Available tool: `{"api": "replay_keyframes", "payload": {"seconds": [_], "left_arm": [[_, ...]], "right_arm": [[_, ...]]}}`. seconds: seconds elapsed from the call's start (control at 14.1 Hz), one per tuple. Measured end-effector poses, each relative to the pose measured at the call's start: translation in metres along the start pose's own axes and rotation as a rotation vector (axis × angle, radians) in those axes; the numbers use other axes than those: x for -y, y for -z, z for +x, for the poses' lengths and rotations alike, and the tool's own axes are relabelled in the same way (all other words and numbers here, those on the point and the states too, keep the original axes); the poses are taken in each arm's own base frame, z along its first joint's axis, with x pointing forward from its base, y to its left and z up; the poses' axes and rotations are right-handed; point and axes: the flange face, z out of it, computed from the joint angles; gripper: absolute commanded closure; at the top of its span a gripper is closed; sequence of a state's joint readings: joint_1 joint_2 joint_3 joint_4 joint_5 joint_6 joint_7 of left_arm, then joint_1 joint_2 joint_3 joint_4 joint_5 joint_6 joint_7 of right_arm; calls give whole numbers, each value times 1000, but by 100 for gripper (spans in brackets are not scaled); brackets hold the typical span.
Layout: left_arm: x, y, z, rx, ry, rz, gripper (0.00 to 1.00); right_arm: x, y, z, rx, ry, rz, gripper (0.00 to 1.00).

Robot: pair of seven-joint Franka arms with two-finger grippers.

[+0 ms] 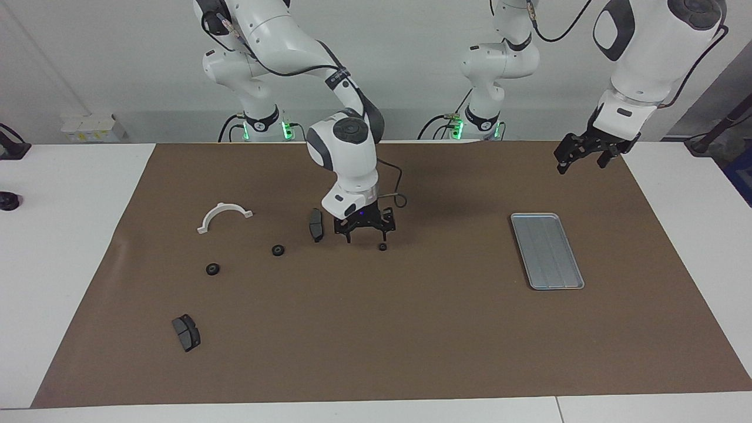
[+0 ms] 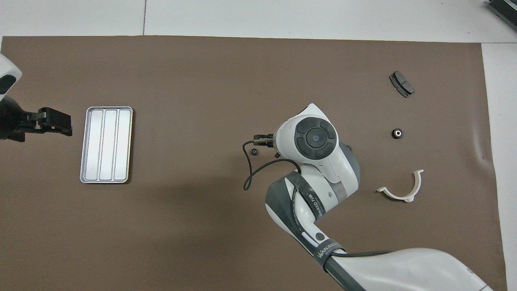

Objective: Place bearing gear from tray to pile
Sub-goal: 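Carry the last gear with the right gripper and set it by the others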

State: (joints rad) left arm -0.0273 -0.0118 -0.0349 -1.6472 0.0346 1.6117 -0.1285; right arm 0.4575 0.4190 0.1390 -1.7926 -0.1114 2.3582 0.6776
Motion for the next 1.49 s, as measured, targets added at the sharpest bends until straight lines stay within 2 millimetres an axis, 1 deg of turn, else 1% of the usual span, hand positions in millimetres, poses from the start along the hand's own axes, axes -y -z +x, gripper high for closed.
{"api": "replay_keyframes", "payload": {"seconds": [0.14,0.28,0.43,0.5,0.64,0.78,1.06,1.13,1.21,1.28,1.35,1.49], "left_arm": [[1,0,1,-8,3,-6,0],[4,0,4,-26,10,-32,0],[7,-1,5,-31,-16,-38,0],[7,-1,5,-31,-31,-39,0],[7,-2,5,-30,-46,-39,0],[9,-4,5,-25,-44,-38,0],[12,-7,5,-20,-40,-38,0],[12,-7,5,-20,-40,-38,0],[12,-7,5,-20,-40,-38,0],[12,-7,5,-20,-40,-38,0],[12,-7,5,-20,-39,-38,0],[12,-7,5,-20,-39,-38,0]], "right_arm": [[15,-15,-9,6,6,-19,1],[21,-26,-13,16,9,-26,10],[26,-37,-18,28,1,-31,25],[30,-42,-21,33,-5,-32,35],[34,-46,-24,37,-9,-34,64],[35,-46,-23,35,-13,-34,100],[29,-44,-16,10,-37,-53,100],[23,-42,-9,-3,-57,-57,100],[13,-39,2,-13,-77,-58,100],[-1,-35,15,-23,-104,-59,100],[-21,-30,30,-34,-128,-61,100],[-68,-15,59,-55,-118,-66,100]]}}
